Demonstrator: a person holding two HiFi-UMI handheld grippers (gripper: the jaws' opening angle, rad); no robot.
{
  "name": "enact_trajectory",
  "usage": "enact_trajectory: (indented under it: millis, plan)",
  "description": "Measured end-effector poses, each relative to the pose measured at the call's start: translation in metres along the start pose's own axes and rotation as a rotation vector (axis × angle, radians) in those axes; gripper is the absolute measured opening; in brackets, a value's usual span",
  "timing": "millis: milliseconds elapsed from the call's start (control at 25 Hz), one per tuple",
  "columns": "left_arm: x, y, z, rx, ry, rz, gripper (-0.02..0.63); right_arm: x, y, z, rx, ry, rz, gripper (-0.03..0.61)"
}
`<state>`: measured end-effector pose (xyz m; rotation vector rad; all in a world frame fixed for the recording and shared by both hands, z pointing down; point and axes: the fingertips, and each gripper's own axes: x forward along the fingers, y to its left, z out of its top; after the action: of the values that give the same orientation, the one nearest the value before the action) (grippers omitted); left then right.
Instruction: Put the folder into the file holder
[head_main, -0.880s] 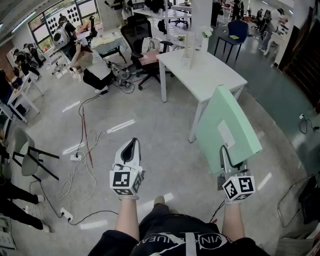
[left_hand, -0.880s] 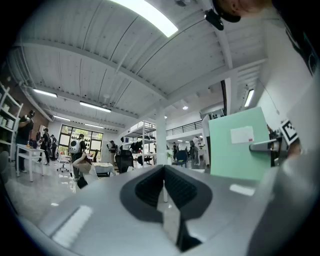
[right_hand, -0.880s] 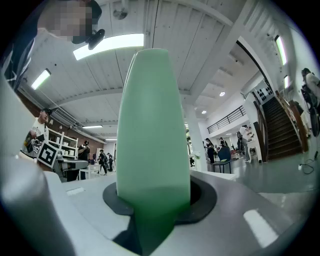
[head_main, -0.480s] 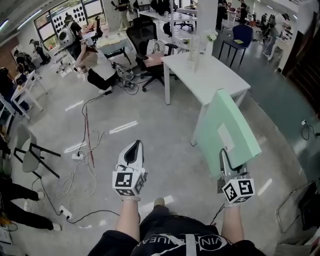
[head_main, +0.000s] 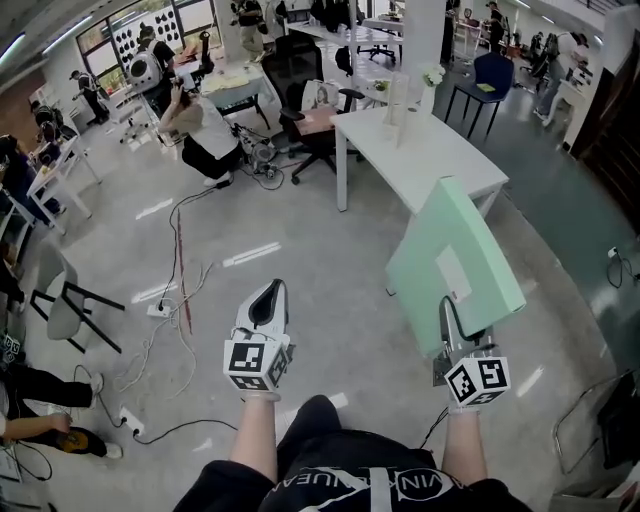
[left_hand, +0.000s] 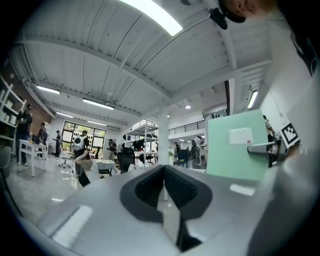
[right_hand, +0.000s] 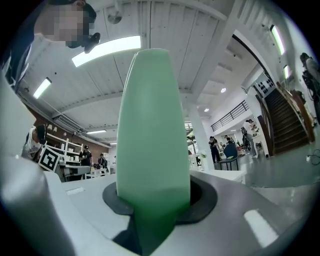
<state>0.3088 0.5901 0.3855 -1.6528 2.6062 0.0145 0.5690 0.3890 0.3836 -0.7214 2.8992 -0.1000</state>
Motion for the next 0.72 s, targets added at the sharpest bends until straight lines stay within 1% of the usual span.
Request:
enact_trajectory:
  millis: [120,280,720]
  plan:
    - [0.011,0.012,-0.005,-0.017,-0.007,0.014,0.000,0.016,0.003,-0.005,-0.013,0.003,0.015,0.164]
    - [0.039,0.033,-0.011,-0.026,-0.004,0.006,0.000,0.049,0.007,-0.010,-0.010,-0.002,0.014,0.165]
    - [0.144,0.127,-0.003,-0.052,-0.021,-0.017,0.000,0.173,0.017,-0.014,-0.015,-0.015,-0.058,0.164]
